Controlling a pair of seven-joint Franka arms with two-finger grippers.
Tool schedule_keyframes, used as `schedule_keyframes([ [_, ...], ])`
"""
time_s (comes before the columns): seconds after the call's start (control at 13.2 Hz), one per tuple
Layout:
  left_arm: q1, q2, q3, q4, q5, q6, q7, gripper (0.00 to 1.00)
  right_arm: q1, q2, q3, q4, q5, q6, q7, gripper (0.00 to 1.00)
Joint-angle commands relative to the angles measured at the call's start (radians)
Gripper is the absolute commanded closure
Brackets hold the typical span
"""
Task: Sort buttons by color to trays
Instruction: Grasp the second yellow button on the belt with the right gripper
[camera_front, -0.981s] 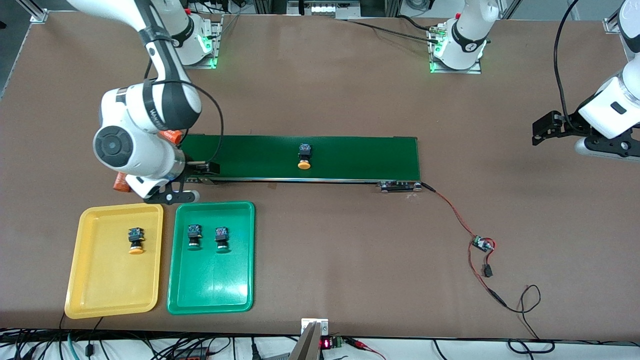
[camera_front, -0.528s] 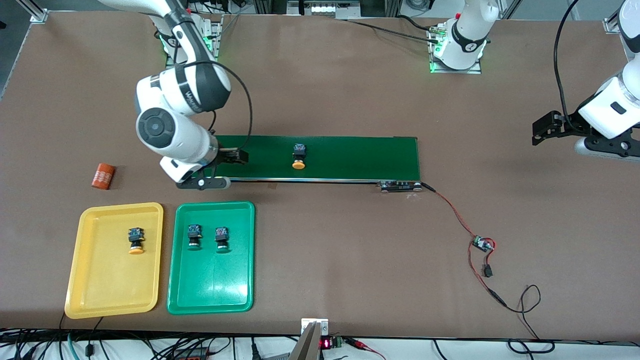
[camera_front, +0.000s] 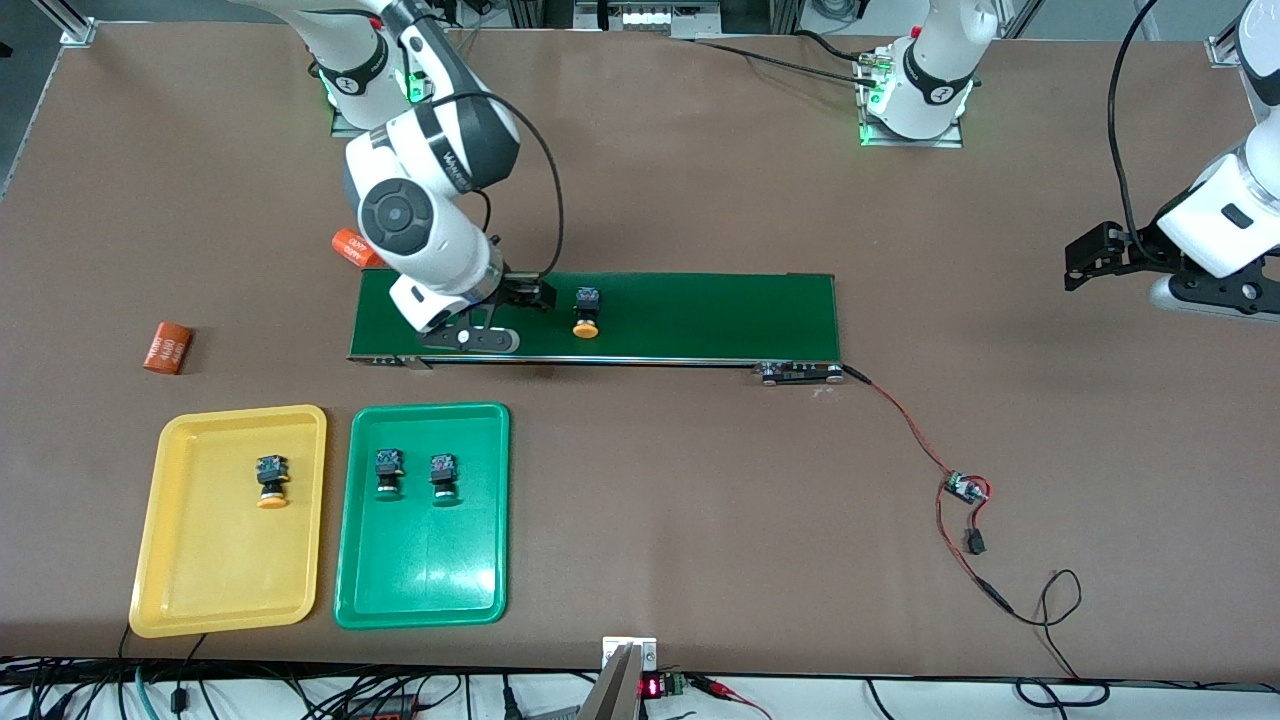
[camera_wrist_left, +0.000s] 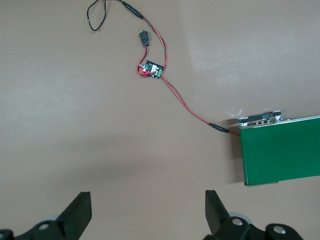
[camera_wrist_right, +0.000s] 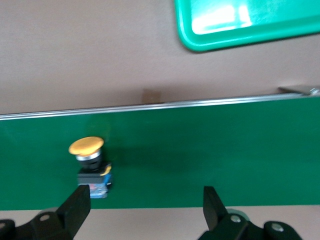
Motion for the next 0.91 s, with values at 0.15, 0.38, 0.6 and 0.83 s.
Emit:
schedule_keyframes([
  [0.15,0.008,-0.024,-0.010,-0.018,0.014,-0.002,0.006,0.00,0.041,-0.007,0.022,-0.034,-0.001,0.053,0.097,0.00],
  [0.38,0.007,-0.023,-0.012,-0.013,0.014,-0.008,0.003,0.00,0.075,0.025,0.022,-0.035,-0.001,0.099,0.141,0.00],
  [0.6,0.007,-0.023,-0.012,-0.012,0.014,-0.008,0.003,0.00,0.087,0.062,0.022,-0.050,-0.054,0.130,0.151,0.00],
  [0.83,0.007,-0.023,-0.012,-0.012,0.015,-0.008,0.004,0.00,0.081,0.065,0.022,-0.078,-0.119,0.136,0.152,0.00],
])
